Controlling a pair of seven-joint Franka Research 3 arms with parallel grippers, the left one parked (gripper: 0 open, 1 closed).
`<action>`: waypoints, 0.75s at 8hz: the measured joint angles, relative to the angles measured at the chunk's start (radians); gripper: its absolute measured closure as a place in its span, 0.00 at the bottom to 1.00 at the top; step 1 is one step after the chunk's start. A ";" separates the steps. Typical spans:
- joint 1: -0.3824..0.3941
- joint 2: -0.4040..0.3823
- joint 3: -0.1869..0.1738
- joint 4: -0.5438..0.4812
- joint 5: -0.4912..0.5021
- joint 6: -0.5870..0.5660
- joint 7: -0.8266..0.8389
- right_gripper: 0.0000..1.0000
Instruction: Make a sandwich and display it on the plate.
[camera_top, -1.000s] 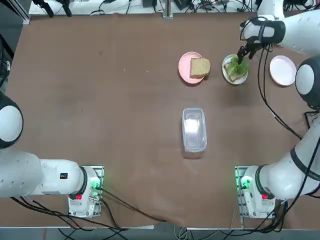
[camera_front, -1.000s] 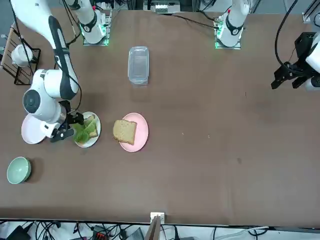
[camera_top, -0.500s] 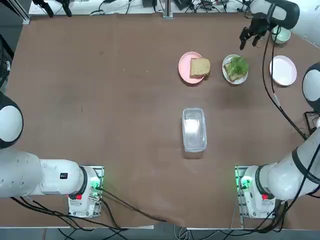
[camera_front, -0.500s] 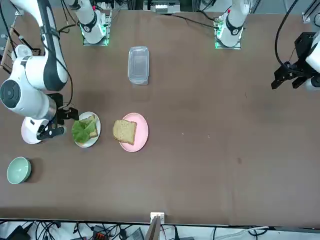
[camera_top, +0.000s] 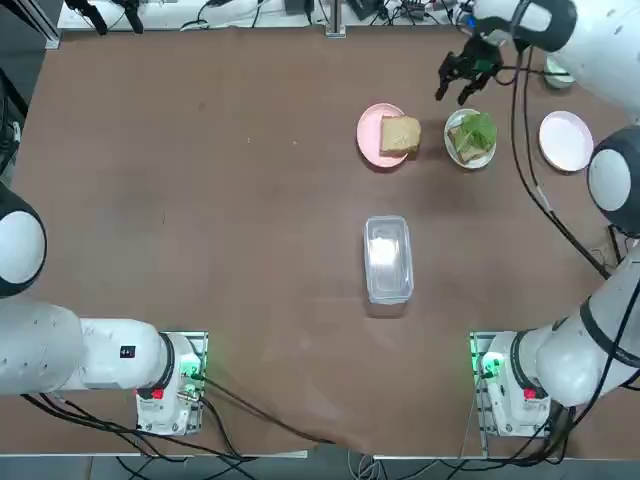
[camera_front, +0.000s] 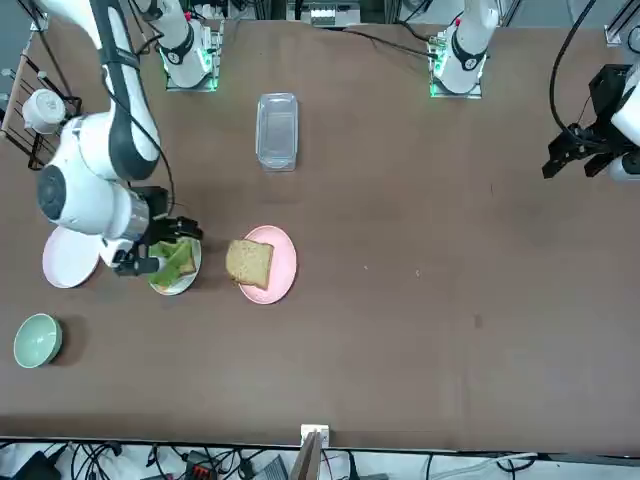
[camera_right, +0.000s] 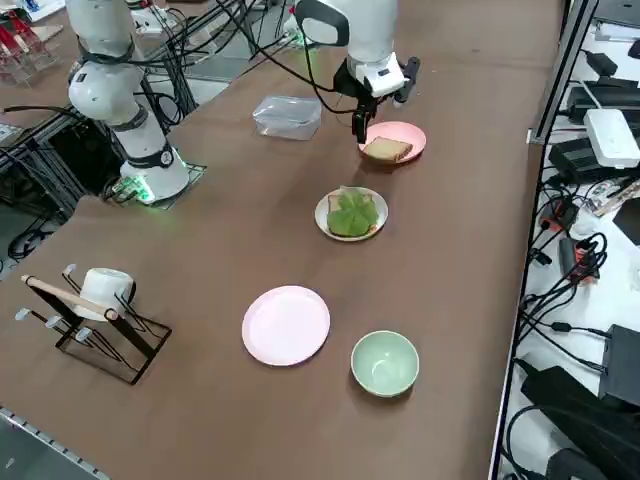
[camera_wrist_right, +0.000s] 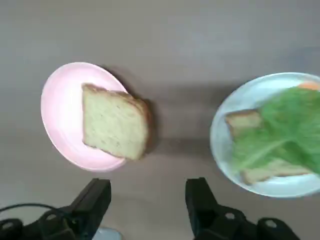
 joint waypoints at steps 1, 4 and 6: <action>0.053 0.012 0.001 -0.045 0.014 0.117 0.094 0.11; 0.148 0.066 0.001 -0.128 0.022 0.322 0.208 0.08; 0.142 0.086 -0.008 -0.131 0.023 0.325 0.208 0.06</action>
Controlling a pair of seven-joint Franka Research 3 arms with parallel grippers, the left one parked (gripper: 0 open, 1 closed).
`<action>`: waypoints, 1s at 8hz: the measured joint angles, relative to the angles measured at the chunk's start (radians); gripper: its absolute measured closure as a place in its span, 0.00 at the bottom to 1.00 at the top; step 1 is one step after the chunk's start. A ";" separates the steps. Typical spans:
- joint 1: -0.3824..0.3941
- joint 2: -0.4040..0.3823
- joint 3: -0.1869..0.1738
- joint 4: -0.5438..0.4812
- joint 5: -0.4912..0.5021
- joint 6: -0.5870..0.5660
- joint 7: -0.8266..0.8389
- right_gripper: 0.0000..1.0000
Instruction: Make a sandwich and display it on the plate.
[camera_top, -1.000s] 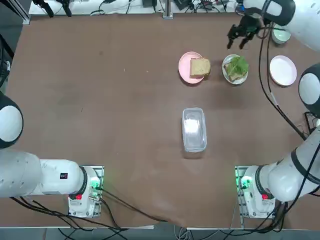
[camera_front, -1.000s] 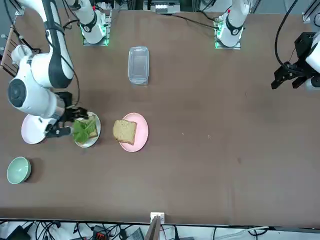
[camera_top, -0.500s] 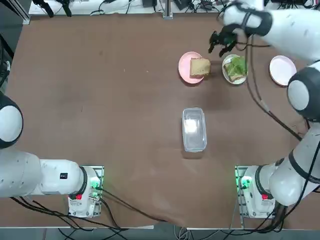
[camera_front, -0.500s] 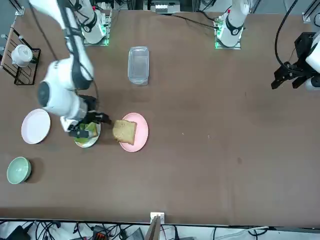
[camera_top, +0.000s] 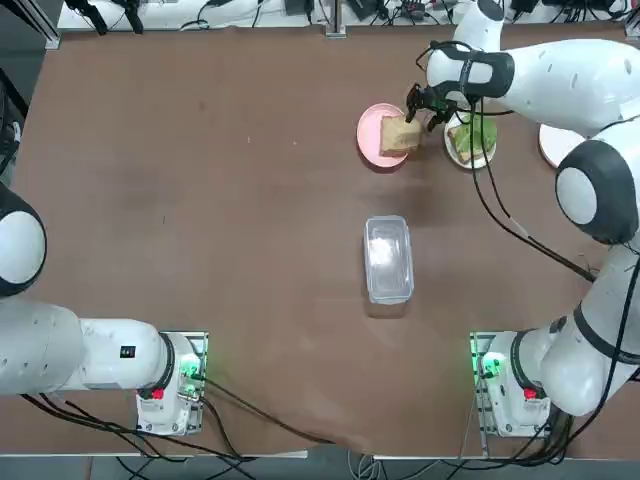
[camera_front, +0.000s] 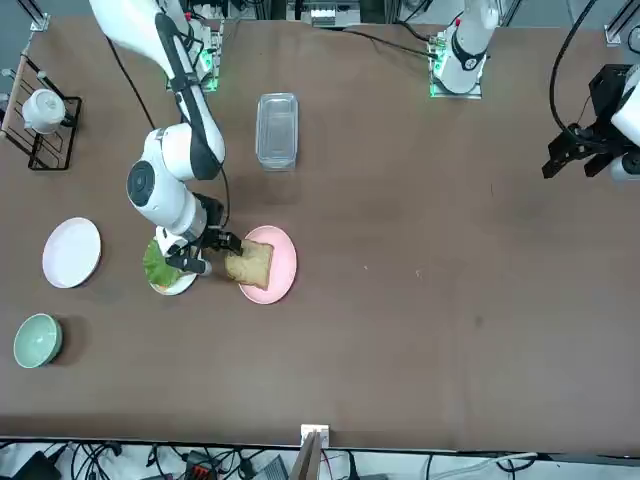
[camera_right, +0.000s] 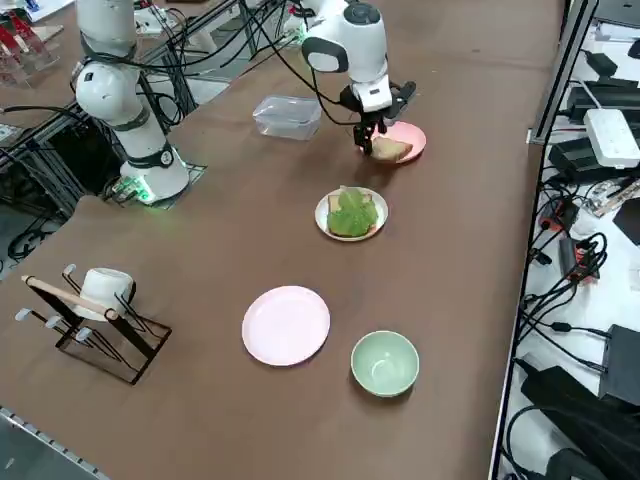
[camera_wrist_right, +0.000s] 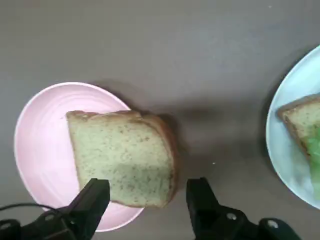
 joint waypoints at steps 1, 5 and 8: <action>-0.001 0.008 0.000 0.000 0.001 0.001 0.000 0.04; 0.001 0.033 0.001 -0.001 0.080 0.022 -0.016 0.01; 0.002 0.058 0.002 -0.006 0.085 0.035 -0.052 0.01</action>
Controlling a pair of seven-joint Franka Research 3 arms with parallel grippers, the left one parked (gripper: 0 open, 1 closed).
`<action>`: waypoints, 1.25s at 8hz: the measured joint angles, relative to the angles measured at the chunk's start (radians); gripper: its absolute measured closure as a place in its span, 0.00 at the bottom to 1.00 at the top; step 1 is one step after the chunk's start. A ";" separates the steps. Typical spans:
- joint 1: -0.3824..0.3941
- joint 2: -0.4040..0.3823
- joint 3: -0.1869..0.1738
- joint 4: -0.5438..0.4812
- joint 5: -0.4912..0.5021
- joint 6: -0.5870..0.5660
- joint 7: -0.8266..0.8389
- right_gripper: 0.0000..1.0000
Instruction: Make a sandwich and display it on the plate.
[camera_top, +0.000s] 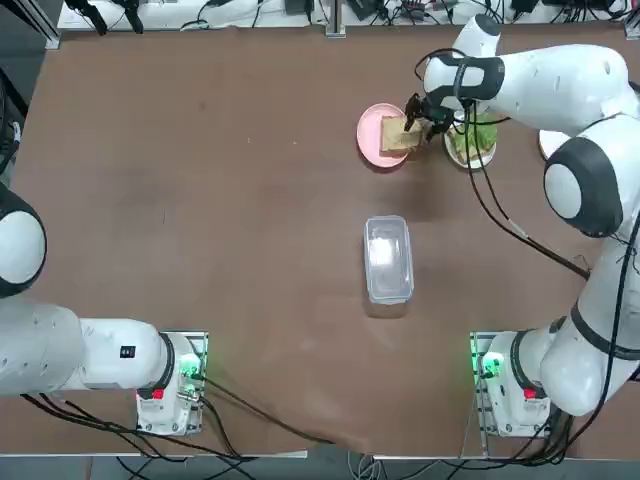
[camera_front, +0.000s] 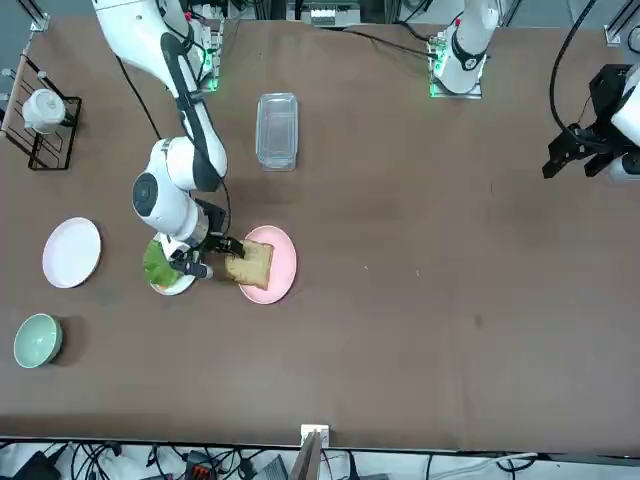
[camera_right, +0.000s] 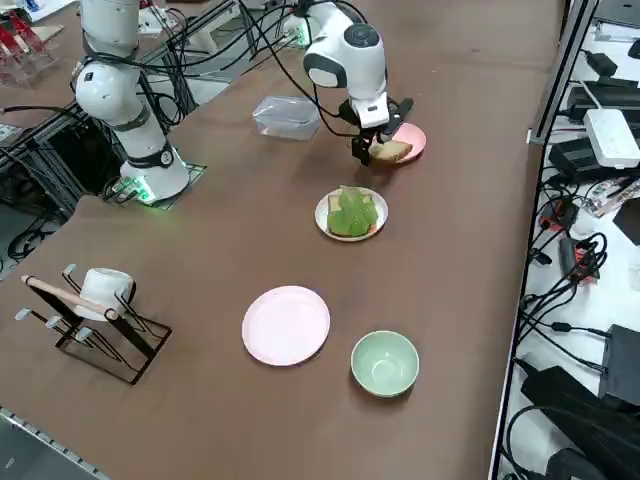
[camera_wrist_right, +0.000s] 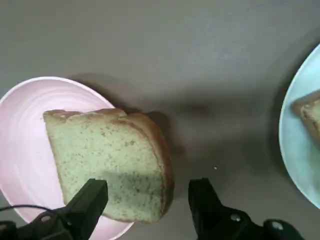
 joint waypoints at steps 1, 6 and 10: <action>0.000 0.005 0.000 -0.001 0.001 0.010 -0.001 0.01; 0.001 0.026 0.002 -0.001 0.004 0.039 -0.004 0.18; 0.002 0.018 0.003 0.004 0.005 0.041 -0.007 0.71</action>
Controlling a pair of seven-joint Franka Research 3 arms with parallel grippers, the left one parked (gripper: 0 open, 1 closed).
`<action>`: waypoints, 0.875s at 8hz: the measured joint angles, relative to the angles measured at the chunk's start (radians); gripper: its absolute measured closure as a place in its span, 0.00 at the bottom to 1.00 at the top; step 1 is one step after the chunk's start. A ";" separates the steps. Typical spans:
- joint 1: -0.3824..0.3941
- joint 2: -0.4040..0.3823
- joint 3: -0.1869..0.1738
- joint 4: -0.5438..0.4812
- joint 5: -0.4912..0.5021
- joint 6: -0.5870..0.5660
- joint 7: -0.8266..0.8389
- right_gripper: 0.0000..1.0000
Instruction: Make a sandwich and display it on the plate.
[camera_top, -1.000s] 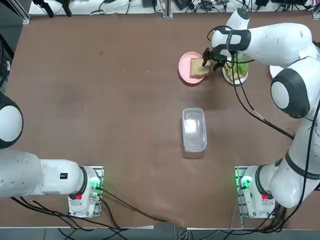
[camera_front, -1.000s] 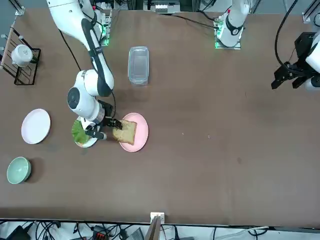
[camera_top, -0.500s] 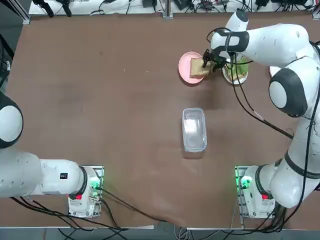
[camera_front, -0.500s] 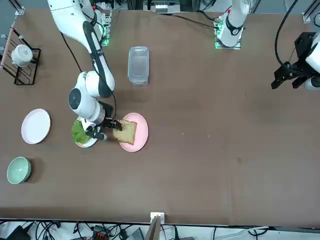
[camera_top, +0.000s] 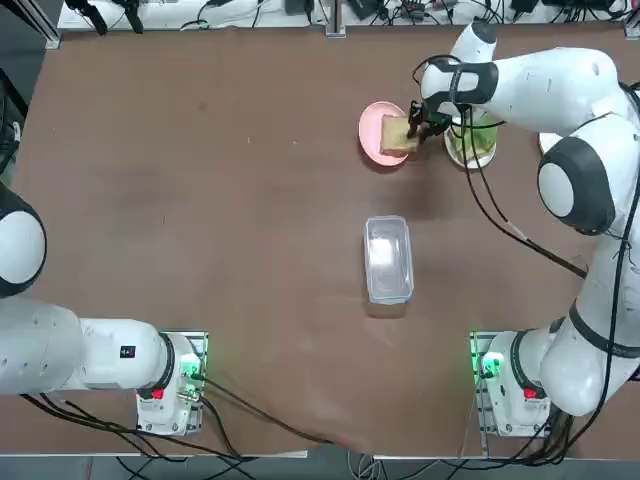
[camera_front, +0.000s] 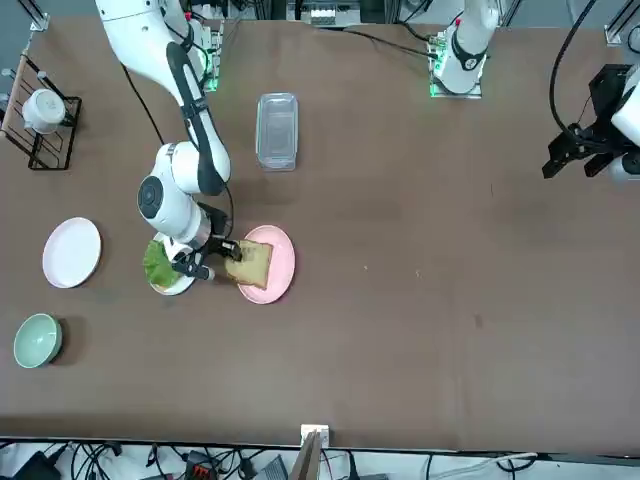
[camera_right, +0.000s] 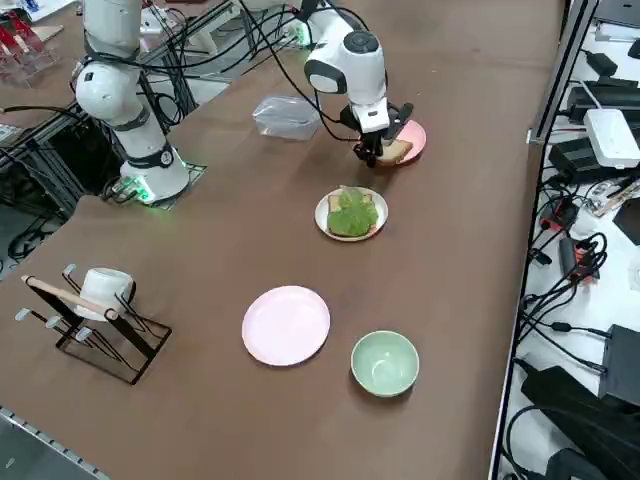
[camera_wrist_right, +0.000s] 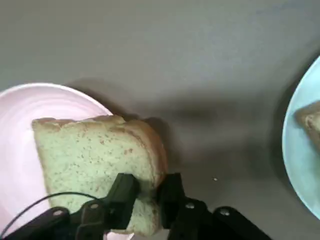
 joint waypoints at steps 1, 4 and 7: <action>0.000 -0.009 0.000 0.001 0.000 -0.001 0.000 0.78; 0.001 -0.054 -0.001 0.003 0.000 -0.027 -0.001 0.85; -0.002 -0.149 -0.027 0.011 0.000 -0.114 -0.001 0.91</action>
